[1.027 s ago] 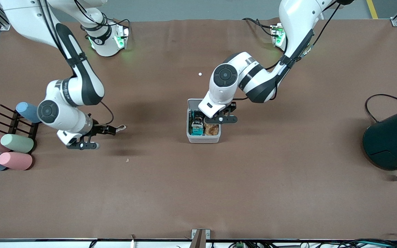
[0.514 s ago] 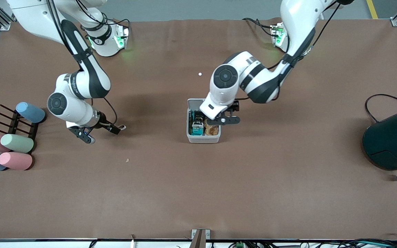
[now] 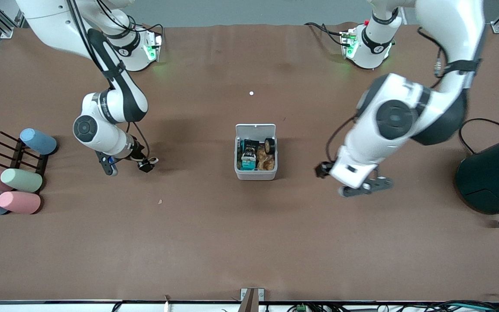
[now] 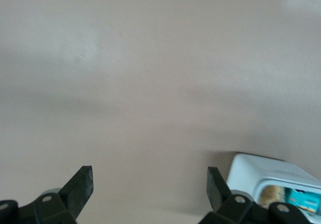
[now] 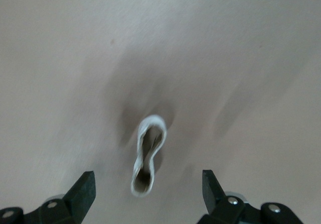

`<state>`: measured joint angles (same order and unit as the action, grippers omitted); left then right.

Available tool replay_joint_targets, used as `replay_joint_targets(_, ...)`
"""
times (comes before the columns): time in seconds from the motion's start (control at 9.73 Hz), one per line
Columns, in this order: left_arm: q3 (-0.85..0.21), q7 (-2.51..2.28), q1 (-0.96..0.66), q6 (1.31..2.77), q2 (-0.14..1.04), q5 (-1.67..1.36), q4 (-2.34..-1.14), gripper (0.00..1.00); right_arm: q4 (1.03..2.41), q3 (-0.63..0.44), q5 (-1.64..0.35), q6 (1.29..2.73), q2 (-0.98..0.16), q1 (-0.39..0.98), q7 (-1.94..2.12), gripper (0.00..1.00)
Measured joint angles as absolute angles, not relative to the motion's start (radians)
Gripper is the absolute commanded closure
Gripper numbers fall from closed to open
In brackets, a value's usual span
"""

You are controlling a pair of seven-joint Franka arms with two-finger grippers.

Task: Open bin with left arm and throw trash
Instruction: 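Lift the white keyring with the right gripper while the left gripper returns to rest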

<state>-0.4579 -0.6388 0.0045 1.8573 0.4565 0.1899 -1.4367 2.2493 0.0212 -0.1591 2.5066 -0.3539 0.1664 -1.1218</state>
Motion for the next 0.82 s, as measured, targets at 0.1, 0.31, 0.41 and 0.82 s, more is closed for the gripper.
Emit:
replay_joint_targets(0.1, -0.461, -0.559, 0.054, 1.827, 0.434, 0.188, -1.434, 0.0, 2.25, 0.012, -0.159, 2.527, -0.376, 0.166, -1.128, 0.45)
replay_joint_targets(0.31, -0.446, -0.373, 0.141, 1.737, 0.354, 0.141, -1.42, 0.0, 2.248, 0.012, -0.162, 2.562, -0.417, 0.166, -1.185, 0.8)
replay_joint_targets(0.41, -0.382, -0.292, 0.135, 1.684, 0.293, 0.107, -1.408, 0.0, 2.244, 0.012, -0.162, 2.556, -0.416, 0.168, -1.227, 0.98)
replay_joint_targets(0.82, -0.032, -0.119, -0.087, 1.541, 0.053, 0.055, -1.446, 0.0, 2.211, 0.009, -0.162, 2.541, -0.408, 0.173, -1.265, 1.0)
